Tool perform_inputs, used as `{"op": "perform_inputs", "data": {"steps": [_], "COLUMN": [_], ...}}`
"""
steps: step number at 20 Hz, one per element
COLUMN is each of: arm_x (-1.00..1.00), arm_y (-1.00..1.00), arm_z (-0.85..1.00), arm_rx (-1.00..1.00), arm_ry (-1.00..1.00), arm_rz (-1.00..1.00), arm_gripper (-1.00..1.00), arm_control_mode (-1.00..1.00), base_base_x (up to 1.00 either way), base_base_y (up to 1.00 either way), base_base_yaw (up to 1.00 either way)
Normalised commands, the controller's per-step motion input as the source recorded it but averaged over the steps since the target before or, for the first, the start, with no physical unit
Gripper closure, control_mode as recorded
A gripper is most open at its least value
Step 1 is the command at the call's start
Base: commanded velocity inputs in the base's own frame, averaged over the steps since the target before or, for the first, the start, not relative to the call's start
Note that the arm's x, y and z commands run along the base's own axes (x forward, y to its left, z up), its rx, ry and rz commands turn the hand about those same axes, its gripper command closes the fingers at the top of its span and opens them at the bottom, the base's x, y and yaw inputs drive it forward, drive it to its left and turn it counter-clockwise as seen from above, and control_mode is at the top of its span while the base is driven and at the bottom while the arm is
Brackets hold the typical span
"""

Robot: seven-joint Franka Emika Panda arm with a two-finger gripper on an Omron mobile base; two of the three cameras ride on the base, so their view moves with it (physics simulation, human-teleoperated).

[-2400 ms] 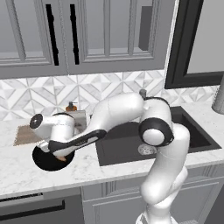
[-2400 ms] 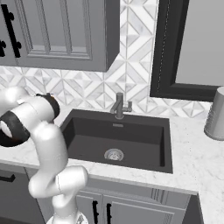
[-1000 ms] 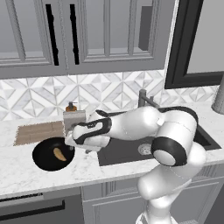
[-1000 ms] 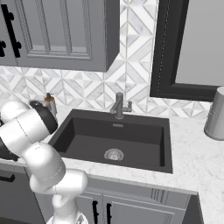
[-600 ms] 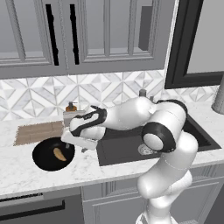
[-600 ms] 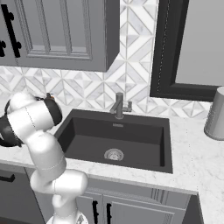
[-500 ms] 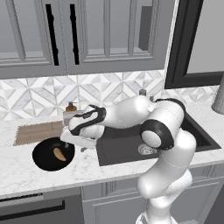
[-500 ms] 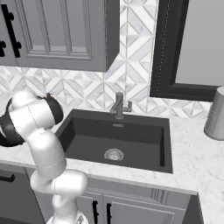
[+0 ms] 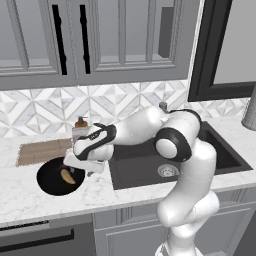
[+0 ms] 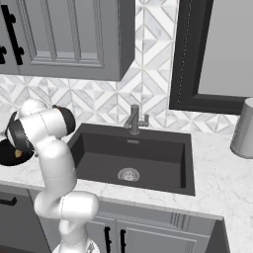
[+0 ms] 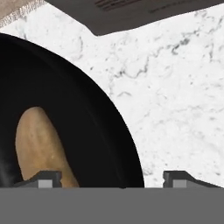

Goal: Pick the sweet potato from the sink and place it in the bowl. Then pick the bowl and place it in the microwave. Then close the microwave door and press the start button.

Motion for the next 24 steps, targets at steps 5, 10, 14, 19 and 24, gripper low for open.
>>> {"op": "perform_inputs", "data": {"steps": [5,10,14,19,24], "arm_x": [-0.40,-0.64,-0.79,-0.47,-0.35], "arm_y": [0.01,-0.01,-0.41,-0.90,-1.00], "arm_z": [-0.03,0.06,0.40,0.94,0.97], "arm_rx": [-0.02,0.00,0.07,0.15,0.18], "arm_ry": [-0.20,-0.23,-0.22,-0.12,-0.01], "arm_rz": [0.00,-0.01,-0.08,-0.13,-0.17], "arm_gripper": [1.00,1.00,1.00,1.00,1.00], "arm_control_mode": [-1.00,-1.00,-1.00,-1.00,-1.00], "base_base_x": [0.00,0.00,0.00,0.00,0.00], "base_base_y": [0.00,0.00,0.00,0.00,0.00], "base_base_yaw": [0.00,0.00,0.00,0.00,0.00]}}
